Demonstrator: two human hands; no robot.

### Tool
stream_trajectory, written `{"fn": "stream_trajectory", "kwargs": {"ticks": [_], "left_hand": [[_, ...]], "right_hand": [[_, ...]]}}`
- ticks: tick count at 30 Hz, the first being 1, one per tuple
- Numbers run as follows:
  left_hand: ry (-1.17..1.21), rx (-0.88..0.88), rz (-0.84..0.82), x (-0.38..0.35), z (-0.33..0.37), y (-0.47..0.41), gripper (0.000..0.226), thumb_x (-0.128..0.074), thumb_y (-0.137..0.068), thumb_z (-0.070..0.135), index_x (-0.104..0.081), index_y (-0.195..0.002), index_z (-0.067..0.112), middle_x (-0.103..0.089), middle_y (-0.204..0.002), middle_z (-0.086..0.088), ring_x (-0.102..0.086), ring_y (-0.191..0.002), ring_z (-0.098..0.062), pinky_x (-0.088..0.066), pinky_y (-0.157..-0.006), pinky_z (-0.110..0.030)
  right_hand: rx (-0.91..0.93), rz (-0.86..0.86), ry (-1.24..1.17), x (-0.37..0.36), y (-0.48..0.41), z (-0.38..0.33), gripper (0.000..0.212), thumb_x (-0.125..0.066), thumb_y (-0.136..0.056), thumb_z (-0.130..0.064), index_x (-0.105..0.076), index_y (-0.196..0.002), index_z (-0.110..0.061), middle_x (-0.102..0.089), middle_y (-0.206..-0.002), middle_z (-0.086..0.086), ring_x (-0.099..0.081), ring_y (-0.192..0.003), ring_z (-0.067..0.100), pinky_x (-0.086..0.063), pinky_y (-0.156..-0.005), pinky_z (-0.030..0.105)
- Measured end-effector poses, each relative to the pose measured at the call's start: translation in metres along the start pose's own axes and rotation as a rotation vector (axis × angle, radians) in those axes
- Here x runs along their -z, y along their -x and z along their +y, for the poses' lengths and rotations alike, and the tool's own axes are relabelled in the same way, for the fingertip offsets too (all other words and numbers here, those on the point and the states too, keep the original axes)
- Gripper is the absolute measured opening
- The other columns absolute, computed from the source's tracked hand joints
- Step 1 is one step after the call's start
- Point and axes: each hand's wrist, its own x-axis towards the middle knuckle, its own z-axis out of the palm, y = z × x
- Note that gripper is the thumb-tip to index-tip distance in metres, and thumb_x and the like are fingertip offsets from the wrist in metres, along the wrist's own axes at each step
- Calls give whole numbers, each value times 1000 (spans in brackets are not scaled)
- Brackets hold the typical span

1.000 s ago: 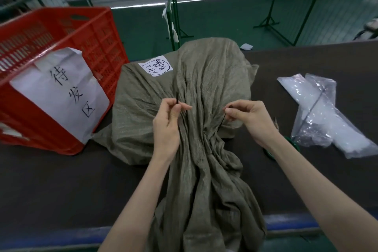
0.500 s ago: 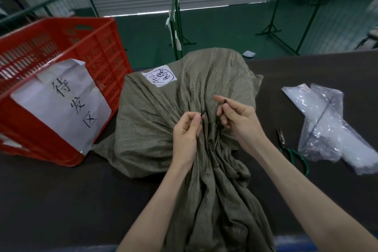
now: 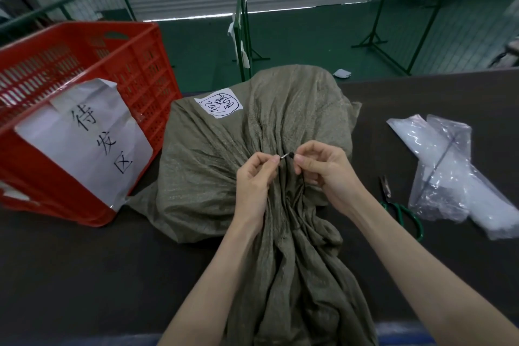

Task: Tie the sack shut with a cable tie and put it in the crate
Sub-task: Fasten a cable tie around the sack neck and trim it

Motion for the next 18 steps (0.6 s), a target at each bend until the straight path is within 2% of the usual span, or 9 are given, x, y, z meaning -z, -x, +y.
{"fn": "stream_trajectory", "kwargs": {"ticks": [8,18], "left_hand": [[-32,-12,14,5,-4,1,28,-51,-92,0,-51,-67,13,-39,-43,14,-29,-42,2,-23,-42,-11],[-48,-7,-13,6,-1,4,27,-52,-91,0,-53,-67,11,-43,-42,13,-32,-40,3,-26,-43,-10]], "right_hand": [[-42,-20,-101,6,1,4,5,-63,-75,-10,-58,-76,-10,-58,-57,3,-33,-44,7,-25,-43,16],[-72,-71,-92,7,1,4,8,-65,-74,-10,-58,-77,-9,-58,-57,4,-35,-42,5,-28,-41,14]]}}
